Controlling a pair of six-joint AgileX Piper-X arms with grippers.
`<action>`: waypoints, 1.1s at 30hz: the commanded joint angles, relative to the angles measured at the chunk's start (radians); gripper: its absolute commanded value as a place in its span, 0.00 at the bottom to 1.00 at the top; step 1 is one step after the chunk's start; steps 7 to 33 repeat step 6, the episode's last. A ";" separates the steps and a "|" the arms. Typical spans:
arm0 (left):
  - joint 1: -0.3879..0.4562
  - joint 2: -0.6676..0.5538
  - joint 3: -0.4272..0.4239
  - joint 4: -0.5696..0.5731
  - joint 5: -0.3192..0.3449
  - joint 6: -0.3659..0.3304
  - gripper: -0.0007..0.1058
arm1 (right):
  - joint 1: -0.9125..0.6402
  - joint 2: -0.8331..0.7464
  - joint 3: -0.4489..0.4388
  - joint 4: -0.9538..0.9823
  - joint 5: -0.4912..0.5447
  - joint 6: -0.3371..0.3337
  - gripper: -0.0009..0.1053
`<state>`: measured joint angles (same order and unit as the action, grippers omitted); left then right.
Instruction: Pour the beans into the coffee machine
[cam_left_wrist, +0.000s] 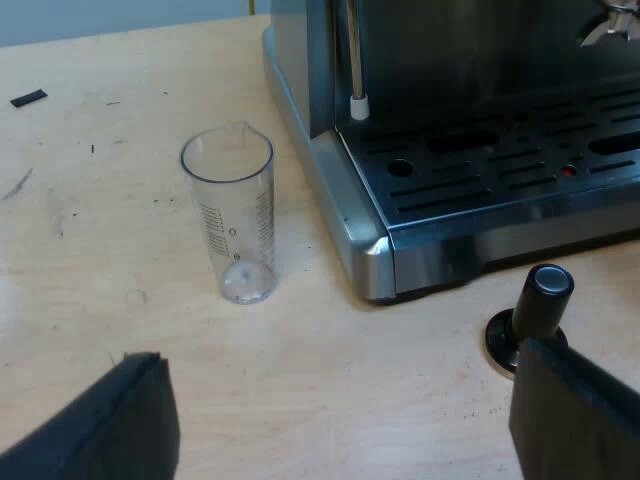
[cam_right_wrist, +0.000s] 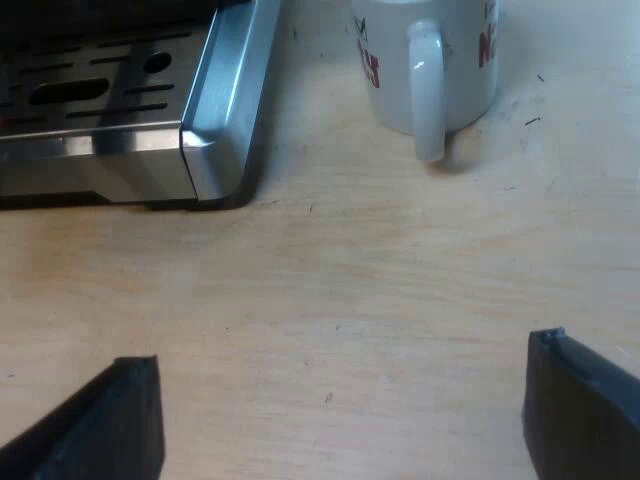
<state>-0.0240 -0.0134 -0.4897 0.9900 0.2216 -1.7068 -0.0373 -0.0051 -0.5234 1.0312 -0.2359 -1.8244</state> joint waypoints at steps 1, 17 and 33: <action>-0.004 -0.039 -0.005 -0.010 -0.002 -0.001 0.66 | -0.006 -0.048 -0.009 -0.003 -0.001 -0.004 0.75; -0.004 -0.040 -0.005 -0.010 -0.002 -0.001 0.66 | -0.006 -0.048 -0.009 -0.003 -0.001 -0.004 0.75; -0.004 -0.040 -0.005 -0.010 -0.002 -0.001 0.66 | -0.006 -0.048 -0.009 -0.003 -0.001 -0.004 0.75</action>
